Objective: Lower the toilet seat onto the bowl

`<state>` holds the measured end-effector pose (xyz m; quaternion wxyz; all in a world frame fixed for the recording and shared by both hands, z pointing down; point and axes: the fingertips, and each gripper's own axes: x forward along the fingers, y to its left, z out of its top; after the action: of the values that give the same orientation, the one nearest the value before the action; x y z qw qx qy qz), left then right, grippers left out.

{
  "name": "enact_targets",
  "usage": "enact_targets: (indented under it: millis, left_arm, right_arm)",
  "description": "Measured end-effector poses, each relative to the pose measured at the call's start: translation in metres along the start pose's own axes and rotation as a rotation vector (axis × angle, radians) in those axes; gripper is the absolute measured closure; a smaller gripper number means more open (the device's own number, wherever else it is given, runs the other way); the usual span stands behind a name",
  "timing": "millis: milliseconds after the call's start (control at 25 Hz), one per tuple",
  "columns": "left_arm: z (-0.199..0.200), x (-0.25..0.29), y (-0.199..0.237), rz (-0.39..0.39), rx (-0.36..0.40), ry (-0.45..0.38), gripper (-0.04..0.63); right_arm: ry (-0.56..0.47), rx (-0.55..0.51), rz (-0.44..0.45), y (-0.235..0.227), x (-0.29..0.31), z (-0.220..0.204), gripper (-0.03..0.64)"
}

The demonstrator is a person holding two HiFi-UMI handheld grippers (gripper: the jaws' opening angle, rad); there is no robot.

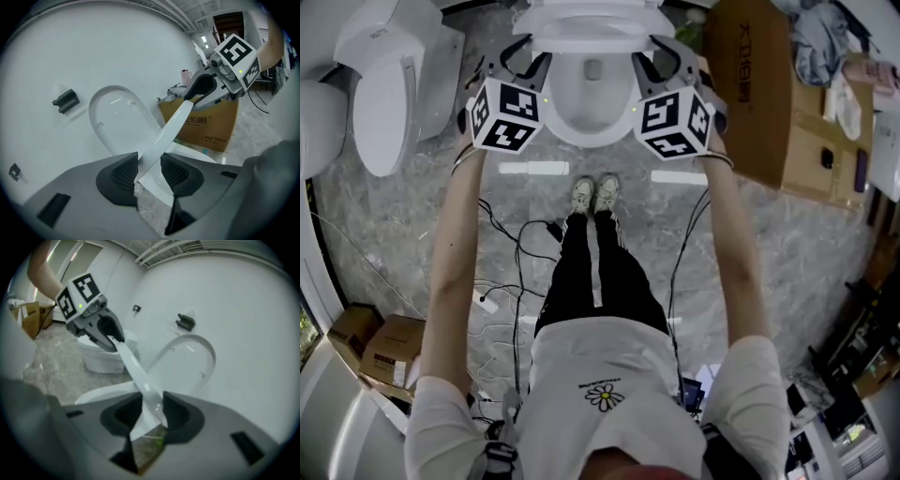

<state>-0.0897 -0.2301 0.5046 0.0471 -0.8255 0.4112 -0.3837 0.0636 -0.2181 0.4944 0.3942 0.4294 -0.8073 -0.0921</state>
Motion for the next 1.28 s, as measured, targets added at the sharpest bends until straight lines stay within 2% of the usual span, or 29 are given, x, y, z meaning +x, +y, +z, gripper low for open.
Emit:
enact_targets:
  millis: [560,760,1280]
  left_arm:
    - [-0.04,-0.006,-0.049,-0.116,0.111,0.103,0.411]
    - [-0.057,-0.008,-0.067,-0.181,0.143,0.125,0.405]
    - [-0.107,-0.007,-0.117,-0.313,0.223,0.213,0.402]
  right_arm:
    - [0.082,-0.098,0.134,0.049,-0.013,-0.037,0.457]
    - [0.106,-0.17,0.201,0.07,-0.016,-0.051,0.457]
    - [0.2,-0.253,0.315,0.125,-0.015,-0.096,0.445]
